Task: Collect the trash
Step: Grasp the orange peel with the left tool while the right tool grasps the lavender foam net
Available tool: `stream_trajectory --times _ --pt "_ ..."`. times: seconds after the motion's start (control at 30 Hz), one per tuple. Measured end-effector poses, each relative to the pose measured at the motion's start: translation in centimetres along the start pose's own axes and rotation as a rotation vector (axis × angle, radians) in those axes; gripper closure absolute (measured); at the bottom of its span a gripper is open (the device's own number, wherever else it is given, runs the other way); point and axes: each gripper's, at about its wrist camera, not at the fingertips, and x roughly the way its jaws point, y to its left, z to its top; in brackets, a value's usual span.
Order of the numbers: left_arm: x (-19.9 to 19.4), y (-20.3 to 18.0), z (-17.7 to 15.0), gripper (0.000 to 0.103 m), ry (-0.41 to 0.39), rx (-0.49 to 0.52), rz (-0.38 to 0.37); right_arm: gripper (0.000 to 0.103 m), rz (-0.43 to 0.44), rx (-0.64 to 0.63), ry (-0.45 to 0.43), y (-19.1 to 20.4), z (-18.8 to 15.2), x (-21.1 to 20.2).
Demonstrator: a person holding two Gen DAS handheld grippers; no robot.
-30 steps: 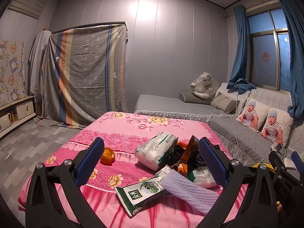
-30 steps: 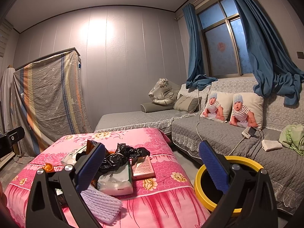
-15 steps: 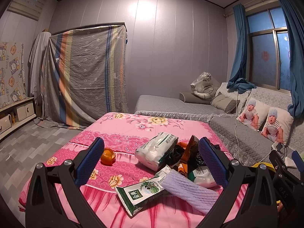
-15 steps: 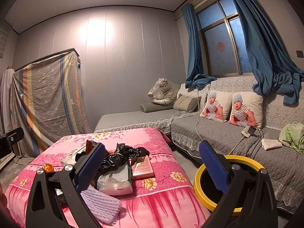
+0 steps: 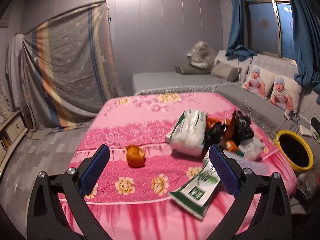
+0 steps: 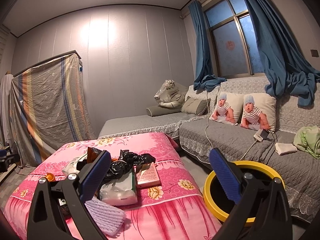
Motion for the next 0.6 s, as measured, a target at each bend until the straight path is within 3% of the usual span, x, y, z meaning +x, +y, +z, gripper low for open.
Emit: stream_trajectory --times 0.1,0.23,0.33,0.6 --pt "1.6 1.7 -0.9 0.008 0.045 0.031 -0.007 0.008 0.008 -0.018 0.014 0.7 -0.3 0.6" --pt "4.8 3.5 -1.8 0.008 0.103 -0.017 -0.041 0.008 0.02 -0.041 0.031 1.6 -0.7 1.4" --pt "7.5 3.7 -1.7 0.008 0.138 0.002 -0.028 0.008 0.02 -0.06 0.048 2.1 -0.9 2.2" --pt "15.4 5.8 -0.1 0.008 0.258 -0.06 0.011 0.008 0.018 -0.068 0.1 2.5 -1.5 5.0"
